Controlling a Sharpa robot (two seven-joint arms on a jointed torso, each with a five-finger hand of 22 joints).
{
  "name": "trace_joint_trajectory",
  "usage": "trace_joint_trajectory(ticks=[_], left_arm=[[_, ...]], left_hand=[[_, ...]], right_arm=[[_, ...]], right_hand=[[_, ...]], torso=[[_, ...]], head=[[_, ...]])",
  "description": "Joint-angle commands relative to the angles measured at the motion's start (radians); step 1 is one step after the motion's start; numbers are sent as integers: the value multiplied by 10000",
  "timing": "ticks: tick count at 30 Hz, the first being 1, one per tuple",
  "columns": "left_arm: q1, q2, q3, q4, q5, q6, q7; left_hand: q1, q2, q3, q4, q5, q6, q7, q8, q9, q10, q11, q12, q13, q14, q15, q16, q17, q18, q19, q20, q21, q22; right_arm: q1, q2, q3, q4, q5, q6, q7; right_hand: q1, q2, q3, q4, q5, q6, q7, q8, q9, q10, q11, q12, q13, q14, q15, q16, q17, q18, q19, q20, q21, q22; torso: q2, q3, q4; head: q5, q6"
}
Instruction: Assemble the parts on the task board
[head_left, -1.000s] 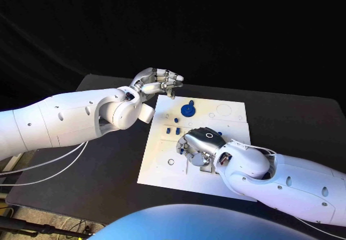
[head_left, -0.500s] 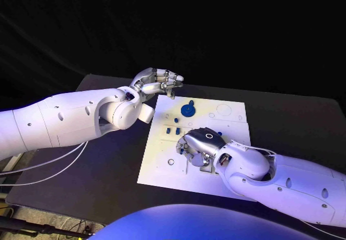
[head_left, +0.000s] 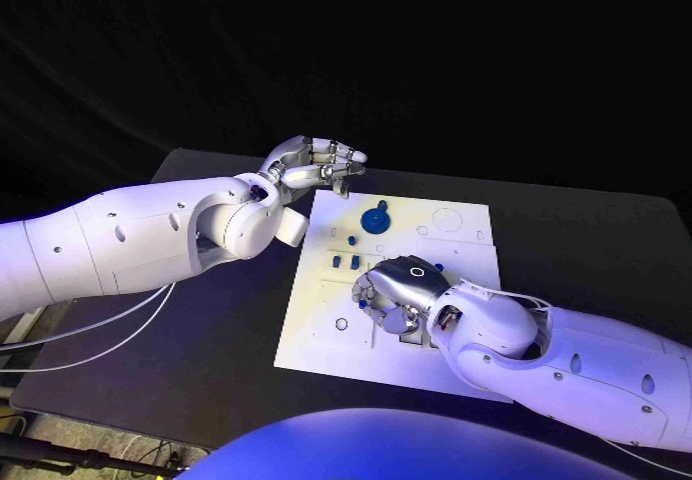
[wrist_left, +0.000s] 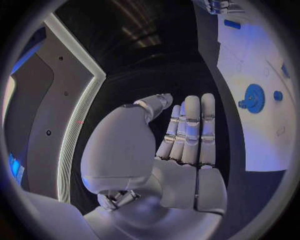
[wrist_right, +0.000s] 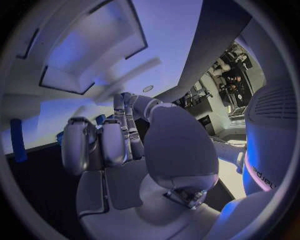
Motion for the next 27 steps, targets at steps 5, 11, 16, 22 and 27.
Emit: trace_joint_trajectory(ticks=[5, 11, 16, 22, 27], left_arm=[[7, 1, 6, 18, 44, 187, 14], [7, -7, 6, 17, 44, 216, -22], [6, -16, 5, 11, 44, 232, -38], [5, -52, 5, 10, 50, 251, -39], [5, -91, 4, 20, 54, 293, -35]], left_hand=[[5, 19, -71, 6, 14, -66, 112, -28, 21, -97, -15, 51, 17, -88, -9, 67, 15, 135, -32, 62, -34, 16], [1, 24, -73, 11, 13, -69, 114, -27, 23, -104, -12, 55, 19, -90, -7, 69, 16, 135, -33, 64, -35, 17], [1, 28, -73, 12, 12, -73, 114, -27, 25, -110, -11, 58, 20, -91, -6, 71, 16, 135, -34, 65, -35, 17], [-53, 42, -107, 58, -7, -94, 123, -18, 40, -147, 1, 85, 32, -99, 9, 85, 23, 132, -42, 78, -43, 12], [-52, 42, -107, 58, -7, -94, 122, -18, 41, -149, 0, 86, 32, -100, 9, 85, 24, 132, -42, 78, -43, 12]], right_arm=[[-28, -112, -26, 96, -83, -207, -232], [-25, -332, -23, 305, -94, -695, -394], [19, -651, 0, 618, -52, -1086, -399], [110, -1200, 72, 972, 232, -1529, -213], [490, -1907, 132, 1217, 1362, -1398, 185]], right_hand=[[-94, -96, -129, 15, 55, -276, 19, -205, -73, -175, 88, -49, -22, 234, 125, -42, -86, 88, -91, 24, -141, 899], [-185, -254, -234, 79, -36, -518, 46, -383, -135, -315, 117, -72, -23, 205, 149, -73, -189, 108, -126, 49, -235, 846], [-392, -464, -418, 247, 51, -721, 36, -533, -183, -534, 166, -87, -36, 173, 194, -110, -302, 136, -189, 82, -379, 759], [-594, -620, -816, 624, 125, -777, 139, -626, -193, -1228, 296, -72, -105, 90, 295, -223, -590, 243, -440, 175, -879, 435], [-473, -601, -891, 668, 137, -696, 182, -614, -184, -1477, 346, -64, -174, 53, 336, -290, -742, 306, -590, 208, -1169, 245]], torso=[[2, 5, 3], [-2, 6, -3], [-6, 4, -5], [-4, -5, -14], [-8, 0, -4]], head=[[-16, 2], [-27, 2], [-75, 2], [-150, 2], [-263, 63]])
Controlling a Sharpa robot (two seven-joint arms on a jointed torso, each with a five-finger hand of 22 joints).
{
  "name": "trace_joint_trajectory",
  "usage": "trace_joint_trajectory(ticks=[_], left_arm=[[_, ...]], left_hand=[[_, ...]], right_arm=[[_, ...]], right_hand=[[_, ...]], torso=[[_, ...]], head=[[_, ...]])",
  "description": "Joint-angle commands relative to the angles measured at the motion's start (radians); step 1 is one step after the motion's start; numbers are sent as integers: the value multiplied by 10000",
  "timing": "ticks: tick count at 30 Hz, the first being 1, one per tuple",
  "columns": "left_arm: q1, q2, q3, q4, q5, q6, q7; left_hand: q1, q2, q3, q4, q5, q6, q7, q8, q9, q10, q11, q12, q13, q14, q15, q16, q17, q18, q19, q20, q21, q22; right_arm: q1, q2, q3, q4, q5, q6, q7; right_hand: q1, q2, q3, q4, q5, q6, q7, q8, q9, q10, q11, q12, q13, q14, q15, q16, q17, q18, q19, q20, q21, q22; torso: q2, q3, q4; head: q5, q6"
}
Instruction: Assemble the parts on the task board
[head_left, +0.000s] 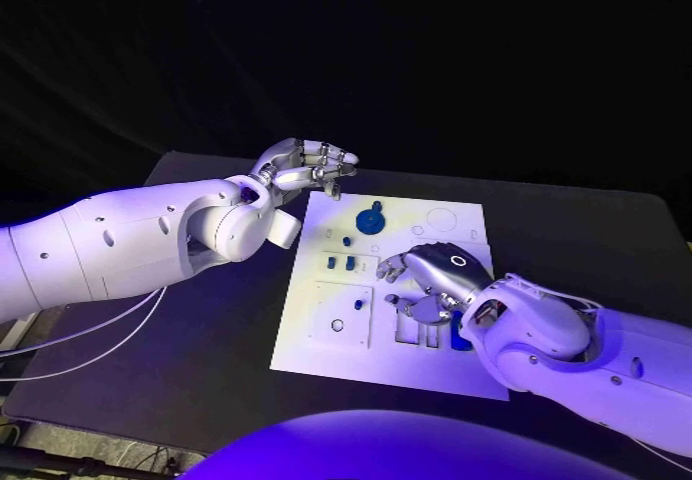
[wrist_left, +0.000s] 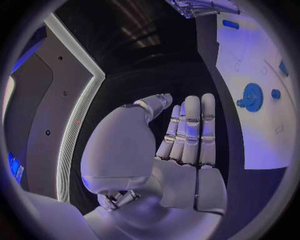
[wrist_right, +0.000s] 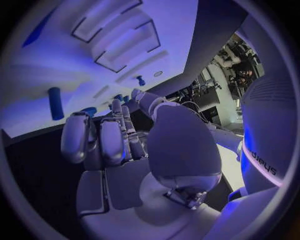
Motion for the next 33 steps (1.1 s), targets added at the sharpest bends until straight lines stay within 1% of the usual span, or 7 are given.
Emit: trace_joint_trajectory(ticks=[1, 6, 8, 9, 11, 23, 33], left_arm=[[5, -16, 4, 29, 55, 225, 40], [5, -44, -5, 32, 59, 271, 26], [4, -47, -12, 30, 70, 293, 26], [3, -46, -17, 28, 77, 304, 25], [3, -42, -28, 21, 91, 320, 27], [0, -61, -42, 25, 123, 140, 147], [-1, -70, -45, 27, 134, 90, 177]], left_hand=[[-52, 42, -51, 1, -7, -57, 160, -18, 11, -75, 0, 38, 11, -64, -26, 46, 17, 132, -7, 43, -43, 6], [-46, 43, -52, -1, -7, -61, 154, -16, 14, -83, -3, 45, 13, -65, -26, 49, 19, 133, -8, 45, -45, 5], [-45, 46, -53, -1, -7, -61, 152, -14, 16, -83, -4, 48, 14, -65, -26, 51, 19, 133, -9, 46, -46, 5], [-45, 46, -53, -1, -7, -61, 152, -14, 16, -83, -4, 48, 14, -65, -26, 51, 19, 133, -9, 46, -46, 5], [-45, 46, -53, -1, -7, -61, 152, -14, 16, -83, -4, 48, 14, -65, -26, 51, 19, 133, -9, 46, -46, 5], [-13, 121, -35, 6, 0, -44, 137, 22, 44, -76, -20, 105, 37, -40, -38, 83, 31, 142, 6, 45, -38, 7], [-2, 125, -32, 0, 1, -42, 134, 27, 49, -76, -24, 115, 41, -36, -42, 87, 33, 143, 9, 44, -35, 8]], right_arm=[[308, -416, 44, 156, 1387, -103, 467], [950, -1101, 69, 260, 2460, 909, 567], [1154, -1306, 74, 271, 2554, 1391, 492], [1239, -1394, 75, 266, 2531, 1613, 453], [1382, -1540, 77, 203, 2364, 2006, 367], [1474, -1423, 32, -125, 1591, 2838, 39], [1421, -1091, -21, -325, 1546, 2864, -109]], right_hand=[[85, -47, -91, 5, 39, 48, 40, -17, 14, -142, 17, 38, -43, 54, 97, -37, -43, 142, -72, 24, -117, 256], [123, -89, -444, 159, 66, -329, 190, -294, -114, -1013, 209, -235, -373, -61, 251, -224, -426, 269, -389, 144, -752, -161], [109, -49, -1287, 432, 78, -837, -78, -596, -274, -1741, 386, -395, -610, -206, 389, -469, -858, 401, -709, 270, -1425, -609], [828, 524, -3409, 884, 200, -1067, -210, -717, -385, -2258, 537, -224, -759, -225, 484, -435, -933, 457, -785, 395, -1796, -856], [2248, 745, -5544, 2317, 249, -1240, -298, -770, -553, -2734, 557, 188, -894, -245, 536, -345, -1041, 444, -642, 423, -1868, -882], [3013, 1248, -5337, 2200, 31, -1277, -408, -751, -690, -2420, 468, 532, -912, -231, 469, -252, -1040, 393, -439, 372, -1648, -695], [3529, 1855, -4767, 2165, -273, -632, -109, -521, -875, -1045, 147, 898, -958, -189, 197, -223, -1117, 371, -336, 121, -1628, -592]], torso=[[-3, -2, 6], [-11, -6, -5], [-8, -6, -7], [-4, -2, -8], [-5, -1, -2], [11, 3, 22], [3, -2, 11]], head=[[-100, 55], [-166, 116], [-192, 141], [-208, 162], [-237, 172], [-244, 182], [-182, 175]])
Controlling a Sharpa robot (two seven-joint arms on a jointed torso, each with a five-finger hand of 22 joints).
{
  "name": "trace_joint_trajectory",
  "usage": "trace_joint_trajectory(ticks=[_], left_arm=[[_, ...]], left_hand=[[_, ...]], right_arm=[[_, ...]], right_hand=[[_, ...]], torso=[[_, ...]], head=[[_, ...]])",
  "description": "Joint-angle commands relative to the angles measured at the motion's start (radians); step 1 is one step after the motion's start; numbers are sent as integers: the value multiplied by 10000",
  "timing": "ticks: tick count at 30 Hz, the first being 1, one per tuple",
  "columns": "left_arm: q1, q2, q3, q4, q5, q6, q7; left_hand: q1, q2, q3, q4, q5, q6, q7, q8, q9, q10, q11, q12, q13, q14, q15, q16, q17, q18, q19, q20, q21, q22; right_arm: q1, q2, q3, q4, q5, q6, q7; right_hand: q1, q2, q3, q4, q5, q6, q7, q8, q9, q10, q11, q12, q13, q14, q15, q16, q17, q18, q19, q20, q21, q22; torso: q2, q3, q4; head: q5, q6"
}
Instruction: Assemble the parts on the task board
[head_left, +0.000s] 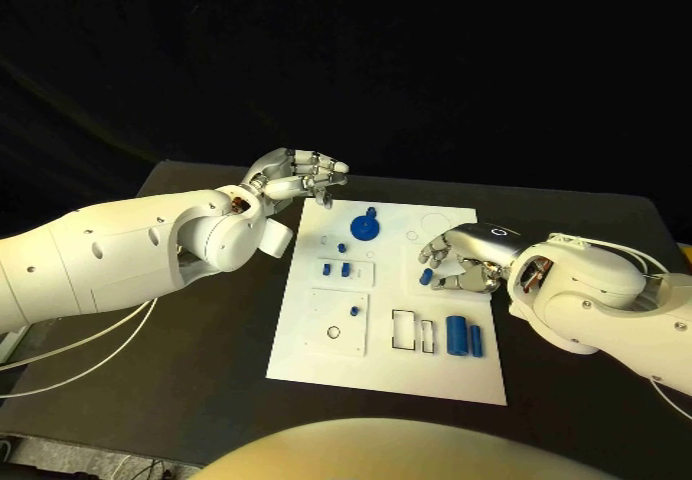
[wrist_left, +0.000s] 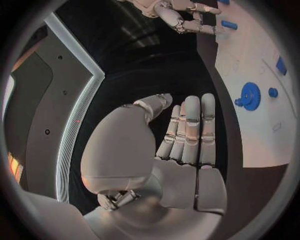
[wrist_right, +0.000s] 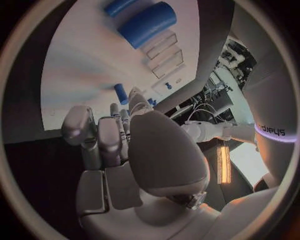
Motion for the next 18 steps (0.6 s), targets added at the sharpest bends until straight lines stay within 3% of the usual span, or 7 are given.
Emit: trace_joint_trajectory(ticks=[1, 9, 18], left_arm=[[4, 11, 5, 23, 76, 5, 157], [4, 9, 4, 27, 78, 36, 158], [4, -10, 4, 28, 78, 86, 122]], left_hand=[[-2, 125, -33, 0, 1, -42, 134, 27, 9, -78, -23, 54, 17, -37, -41, 44, 13, 144, 8, 44, -35, 12], [-2, 125, -33, 0, 1, -42, 134, 27, 9, -78, -23, 54, 17, -37, -41, 44, 13, 144, 8, 44, -35, 12], [5, 133, -37, 0, 1, -42, 134, 44, 25, -85, -26, 83, 28, -30, -46, 53, 16, 145, 17, 40, -26, 16]], right_arm=[[-11, 76, -9, -62, -222, 269, -201], [-95, 331, -29, -258, -218, 170, -296], [-237, 487, -38, -443, -206, 472, -322]], right_hand=[[146, 123, 254, -17, -113, 107, 10, 19, -68, 151, -21, -29, -23, -7, -94, 31, -14, -17, 4, -87, 24, 16], [155, 127, 907, 98, -69, 451, 128, 77, -219, 562, -74, -154, -34, 31, -137, 103, 48, -41, 73, -131, 116, 134], [2, -96, 1457, 97, -69, 765, 222, 146, -327, 718, -75, -343, -29, 28, -140, 120, 24, -54, 105, -139, 153, 209]], torso=[[-6, -5, -9], [-1, 6, 0], [2, -5, -10]], head=[[15, -7], [4, -15], [-23, -35]])
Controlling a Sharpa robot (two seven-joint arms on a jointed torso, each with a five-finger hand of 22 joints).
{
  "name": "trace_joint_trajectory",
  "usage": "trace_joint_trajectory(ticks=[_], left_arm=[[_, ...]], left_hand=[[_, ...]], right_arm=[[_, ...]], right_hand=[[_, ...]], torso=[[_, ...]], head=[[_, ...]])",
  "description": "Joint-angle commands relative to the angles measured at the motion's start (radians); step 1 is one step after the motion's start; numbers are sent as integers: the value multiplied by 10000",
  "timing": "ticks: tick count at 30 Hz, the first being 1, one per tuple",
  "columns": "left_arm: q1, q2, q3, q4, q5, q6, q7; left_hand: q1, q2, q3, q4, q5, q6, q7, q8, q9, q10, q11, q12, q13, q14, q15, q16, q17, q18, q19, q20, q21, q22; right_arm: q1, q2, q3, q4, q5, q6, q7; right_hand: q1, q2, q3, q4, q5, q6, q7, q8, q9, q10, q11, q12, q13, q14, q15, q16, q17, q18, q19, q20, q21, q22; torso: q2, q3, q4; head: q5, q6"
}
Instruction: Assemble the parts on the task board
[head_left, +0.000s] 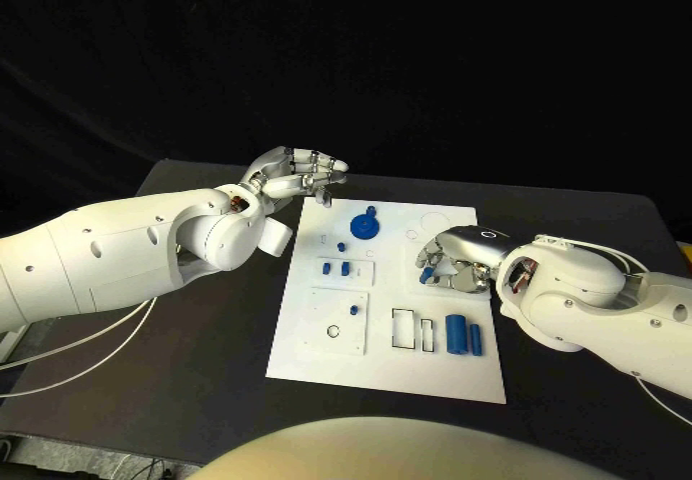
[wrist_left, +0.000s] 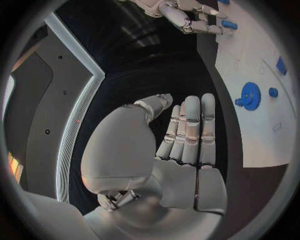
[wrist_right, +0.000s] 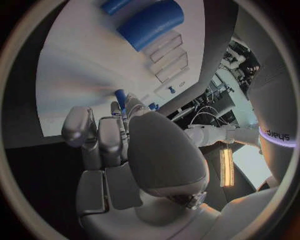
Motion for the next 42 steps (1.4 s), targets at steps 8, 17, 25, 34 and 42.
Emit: trace_joint_trajectory(ticks=[8, 17, 25, 34, 42], left_arm=[[4, 6, 5, 18, 57, 109, 85], [4, 1, 5, 22, 57, 118, 69], [4, 3, 5, 19, 57, 122, 59], [4, 11, 5, -2, 57, 122, 41], [4, 30, 2, -44, 58, 121, 34]], left_hand=[[-36, 93, -37, 0, 1, -42, 133, 44, 14, -49, 10, 34, 10, -31, -46, 56, 17, 144, 17, 40, -26, 17], [-36, 93, -37, 0, 1, -42, 133, 44, 14, -49, 10, 34, 10, -31, -46, 56, 17, 144, 17, 40, -26, 17], [-36, 93, -37, 0, 1, -42, 133, 44, 14, -49, 10, 34, 10, -31, -46, 56, 17, 144, 17, 40, -26, 17], [-57, 98, -50, 21, 3, -55, 133, 55, 28, -71, 12, 58, 18, -23, -44, 67, 21, 143, 23, 40, -23, 17], [-57, 98, -50, 21, 3, -55, 133, 55, 28, -71, 12, 58, 18, -23, -44, 67, 21, 143, 23, 40, -23, 17]], right_arm=[[-113, 128, -8, -98, -66, 321, -136], [-144, 169, -8, -240, -75, -282, -165], [-154, 171, -7, -202, -82, -1062, -174], [-47, -255, 47, 356, 277, -1745, -90], [285, -703, 118, 1270, 622, -1846, -28]], right_hand=[[-349, -271, 876, -17, -36, 363, -19, 128, -128, 647, -81, -88, 18, 96, -132, 222, 185, -158, 306, -115, 563, 413], [-511, -207, 2596, -316, -376, 1027, -117, 727, 63, 1449, -211, -116, 41, 145, -252, 392, 328, -275, 568, -219, 1148, 882], [-988, -234, 3699, -717, -438, 1058, -184, 1264, 417, 1830, -308, -184, 63, 146, -317, 436, 343, -336, 687, -291, 1443, 1133], [-1557, -607, 4166, -1089, -437, 848, -164, 1616, 684, 1810, -280, -334, 61, 111, -296, 386, 218, -308, 609, -282, 1295, 1110], [-1705, -790, 4150, -1223, -439, 811, -185, 1717, 754, 1775, -279, -376, 61, 108, -293, 389, 224, -304, 593, -275, 1268, 1113]], torso=[[-1, -1, 1], [-3, -1, -5], [0, 4, 0], [-12, -4, -3], [-18, 0, -14]], head=[[-13, -23], [3, -39], [-2, -36], [-4, -44], [5, -54]])
